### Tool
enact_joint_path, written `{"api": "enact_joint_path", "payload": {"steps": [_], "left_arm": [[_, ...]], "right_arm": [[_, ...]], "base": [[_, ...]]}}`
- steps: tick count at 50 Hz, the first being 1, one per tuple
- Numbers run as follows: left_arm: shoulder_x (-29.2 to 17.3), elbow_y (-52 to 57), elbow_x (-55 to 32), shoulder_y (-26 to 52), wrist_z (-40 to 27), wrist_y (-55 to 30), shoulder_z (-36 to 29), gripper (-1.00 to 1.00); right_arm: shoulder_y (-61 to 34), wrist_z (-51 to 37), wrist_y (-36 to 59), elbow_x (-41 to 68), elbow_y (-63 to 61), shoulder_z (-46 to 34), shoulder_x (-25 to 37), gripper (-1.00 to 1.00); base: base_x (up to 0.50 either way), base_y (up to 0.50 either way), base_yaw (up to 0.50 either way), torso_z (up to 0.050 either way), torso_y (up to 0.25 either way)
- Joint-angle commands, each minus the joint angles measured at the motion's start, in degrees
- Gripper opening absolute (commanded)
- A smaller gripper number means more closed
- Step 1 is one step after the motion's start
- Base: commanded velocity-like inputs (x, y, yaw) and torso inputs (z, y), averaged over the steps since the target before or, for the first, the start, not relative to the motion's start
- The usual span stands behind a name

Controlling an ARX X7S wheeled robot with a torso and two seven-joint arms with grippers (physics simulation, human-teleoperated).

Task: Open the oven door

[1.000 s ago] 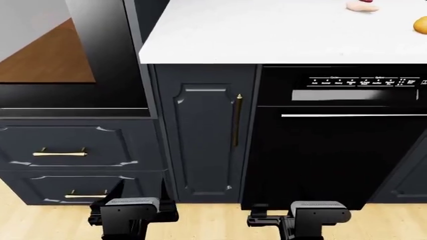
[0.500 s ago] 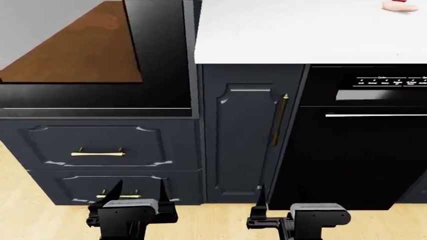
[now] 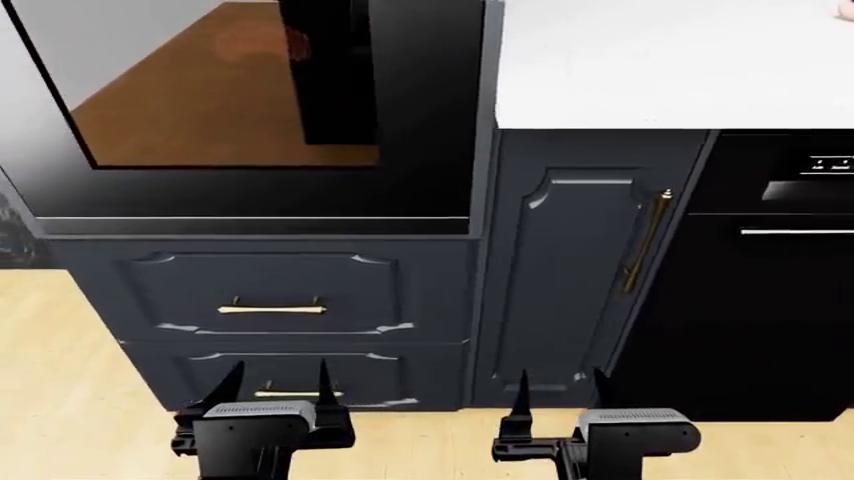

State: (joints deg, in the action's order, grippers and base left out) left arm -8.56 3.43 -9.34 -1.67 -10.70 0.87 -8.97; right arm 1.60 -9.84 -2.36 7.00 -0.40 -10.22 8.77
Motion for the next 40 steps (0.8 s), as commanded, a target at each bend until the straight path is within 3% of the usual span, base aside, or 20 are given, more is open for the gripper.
{"api": "enact_joint_path", "payload": {"steps": [1,40], "left_arm": [[-0.4,0.0,-0.4,-0.3,-0.4,0.6,-0.4,1.00],[-1.6,0.6,-1.3,-0.5,-2.0,0.6,-1.9,1.00]], "right_arm": [[0.4,-0.5,-0.2,0.3,-0.3,-0.5,0.4,1.00],[0.7,-1.7,-0.7,1.7,-0.7,-1.6,1.6,1.00]], "base": [[0.02,0.46,0.00,0.000,0.000],[0.02,0.46,0.00,0.000,0.000]]}}
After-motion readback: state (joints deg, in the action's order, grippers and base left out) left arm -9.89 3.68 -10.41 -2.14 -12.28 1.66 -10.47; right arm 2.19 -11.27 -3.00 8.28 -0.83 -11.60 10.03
